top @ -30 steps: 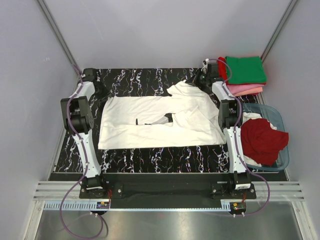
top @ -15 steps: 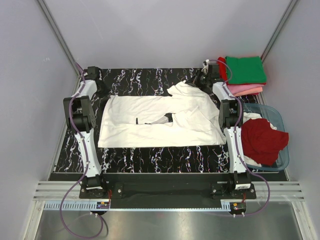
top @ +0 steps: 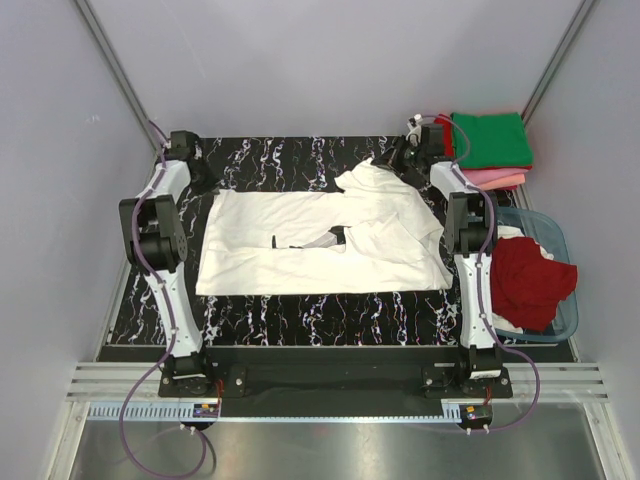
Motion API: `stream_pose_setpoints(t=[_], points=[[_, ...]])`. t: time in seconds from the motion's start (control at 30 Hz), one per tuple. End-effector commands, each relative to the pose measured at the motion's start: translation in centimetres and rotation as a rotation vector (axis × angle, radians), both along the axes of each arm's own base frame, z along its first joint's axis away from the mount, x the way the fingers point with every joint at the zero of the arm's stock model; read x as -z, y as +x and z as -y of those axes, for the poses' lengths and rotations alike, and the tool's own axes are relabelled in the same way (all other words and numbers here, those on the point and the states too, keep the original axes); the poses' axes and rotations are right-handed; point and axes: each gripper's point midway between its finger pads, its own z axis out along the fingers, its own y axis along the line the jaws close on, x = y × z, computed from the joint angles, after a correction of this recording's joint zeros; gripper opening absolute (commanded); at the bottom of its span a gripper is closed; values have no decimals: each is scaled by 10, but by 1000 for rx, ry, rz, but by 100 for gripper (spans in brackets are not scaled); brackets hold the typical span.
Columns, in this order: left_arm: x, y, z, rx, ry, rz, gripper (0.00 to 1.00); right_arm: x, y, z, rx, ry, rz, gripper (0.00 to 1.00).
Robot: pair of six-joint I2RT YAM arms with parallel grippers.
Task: Fold and stack the t-shirts
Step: Fold the tshirt
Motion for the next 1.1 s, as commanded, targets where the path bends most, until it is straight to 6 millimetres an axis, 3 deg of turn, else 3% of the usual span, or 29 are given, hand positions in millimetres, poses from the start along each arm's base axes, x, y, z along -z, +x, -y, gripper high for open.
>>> stream_pose_setpoints(t=[0.0,0.17,0.5,0.57,0.6,0.77,0.8,0.87,0.9,1.0,1.07], points=[[-57,11,2,43,0,154,0,-80,-4,-5,-57,13,188,0],[-71,6,6,61,-19,179,0,-103,-23,-5,-88,-1,216,0],[-79,-12,18,89,-64,192,0,-135,-79,3,-123,-68,239,0],[-74,-19,18,98,-57,181,0,-126,-92,6,-122,-85,216,0],[-72,-26,17,99,-55,176,0,-136,-97,7,-123,-91,236,0],[-68,-27,5,92,-37,178,1,-134,-118,11,-114,-108,222,0],[-56,-27,3,90,-41,150,10,-135,-119,11,-114,-107,224,0],[-54,-19,-2,89,-47,147,18,-135,-118,10,-115,-99,222,0],[-48,-12,-7,81,-48,138,30,-131,-117,9,-120,-96,215,0],[-37,4,-21,44,-47,137,50,-122,-110,8,-124,-93,201,0],[-32,13,-25,42,-40,132,52,-122,-104,7,-129,-88,206,0]])
